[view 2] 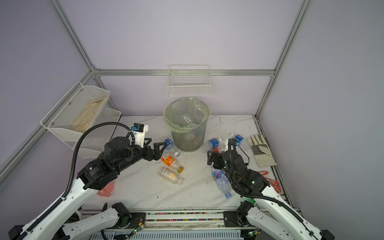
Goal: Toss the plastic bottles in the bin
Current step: 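Withdraw the right arm from the wastebasket while the left gripper reaches toward the orange-label bottle, then lower the left gripper onto the clear white-label bottle and close it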
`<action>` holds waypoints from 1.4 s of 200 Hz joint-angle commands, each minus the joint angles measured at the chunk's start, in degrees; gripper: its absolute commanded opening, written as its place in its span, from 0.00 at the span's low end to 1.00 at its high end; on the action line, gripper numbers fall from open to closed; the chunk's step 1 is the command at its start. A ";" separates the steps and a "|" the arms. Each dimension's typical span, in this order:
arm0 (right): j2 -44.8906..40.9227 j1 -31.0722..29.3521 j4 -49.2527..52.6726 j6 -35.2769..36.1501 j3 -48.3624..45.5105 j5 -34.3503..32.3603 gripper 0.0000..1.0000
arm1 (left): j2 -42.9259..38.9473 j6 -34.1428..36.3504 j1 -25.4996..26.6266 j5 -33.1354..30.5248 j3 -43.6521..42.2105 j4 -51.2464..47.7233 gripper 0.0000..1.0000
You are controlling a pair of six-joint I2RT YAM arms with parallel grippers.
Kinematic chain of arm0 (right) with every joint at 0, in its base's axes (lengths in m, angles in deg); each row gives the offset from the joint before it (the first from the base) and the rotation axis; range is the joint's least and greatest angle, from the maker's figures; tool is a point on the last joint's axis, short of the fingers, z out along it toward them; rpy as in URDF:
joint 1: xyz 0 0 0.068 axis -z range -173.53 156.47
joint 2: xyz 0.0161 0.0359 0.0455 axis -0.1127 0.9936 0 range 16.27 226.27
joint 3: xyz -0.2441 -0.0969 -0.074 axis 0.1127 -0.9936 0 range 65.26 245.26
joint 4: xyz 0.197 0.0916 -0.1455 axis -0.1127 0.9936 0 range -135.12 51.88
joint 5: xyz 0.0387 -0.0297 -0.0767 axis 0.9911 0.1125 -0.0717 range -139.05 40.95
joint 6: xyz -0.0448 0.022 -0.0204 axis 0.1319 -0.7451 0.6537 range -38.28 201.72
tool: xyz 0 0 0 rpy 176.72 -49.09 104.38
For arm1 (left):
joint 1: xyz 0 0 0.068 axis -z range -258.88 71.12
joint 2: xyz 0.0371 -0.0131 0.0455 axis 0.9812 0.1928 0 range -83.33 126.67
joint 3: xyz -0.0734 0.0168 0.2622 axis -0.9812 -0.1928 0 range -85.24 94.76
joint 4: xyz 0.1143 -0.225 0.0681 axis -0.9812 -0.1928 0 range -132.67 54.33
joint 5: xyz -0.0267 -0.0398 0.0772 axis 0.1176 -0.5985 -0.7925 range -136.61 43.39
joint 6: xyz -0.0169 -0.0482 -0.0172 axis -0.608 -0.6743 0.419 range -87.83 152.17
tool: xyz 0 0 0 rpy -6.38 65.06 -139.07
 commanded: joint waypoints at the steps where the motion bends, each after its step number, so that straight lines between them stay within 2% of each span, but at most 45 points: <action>1: -0.68 -0.12 0.05 -2.84 -2.10 0.36 0.97 | 2.09 0.82 0.23 1.86 7.01 2.32 0.97; 64: -0.72 -0.12 2.28 -6.65 -5.33 0.04 0.97 | 8.04 -0.51 0.59 1.76 11.45 2.47 0.96; 118: -0.75 -0.12 0.85 -7.71 -8.23 2.68 0.97 | 12.47 -0.30 0.60 0.21 16.47 1.40 0.96; 149: -1.74 -0.12 0.01 -4.41 -9.25 6.14 0.97 | 8.84 -3.04 0.59 -4.31 10.93 1.46 0.96; 175: -0.22 -0.11 -0.23 -2.19 -9.15 8.01 0.97 | 2.78 -10.84 0.59 -7.07 0.61 1.06 0.95; 200: 0.81 -0.12 -0.35 -2.31 -8.72 7.22 0.97 | -3.10 -22.92 0.57 -10.33 -10.09 -1.87 0.95; 228: 1.29 -0.12 -0.27 -5.51 -8.61 6.40 0.97 | -7.72 -35.02 0.60 -9.52 -21.24 -2.24 0.94; 252: 2.24 -0.17 3.73 -10.62 -6.31 2.69 0.97 | -7.17 -41.33 1.96 -8.58 -25.59 -2.26 0.93; 280: 3.33 -0.16 7.37 -13.49 -3.24 0.22 0.97 | -4.44 -47.25 5.02 -11.57 -27.45 -2.15 0.94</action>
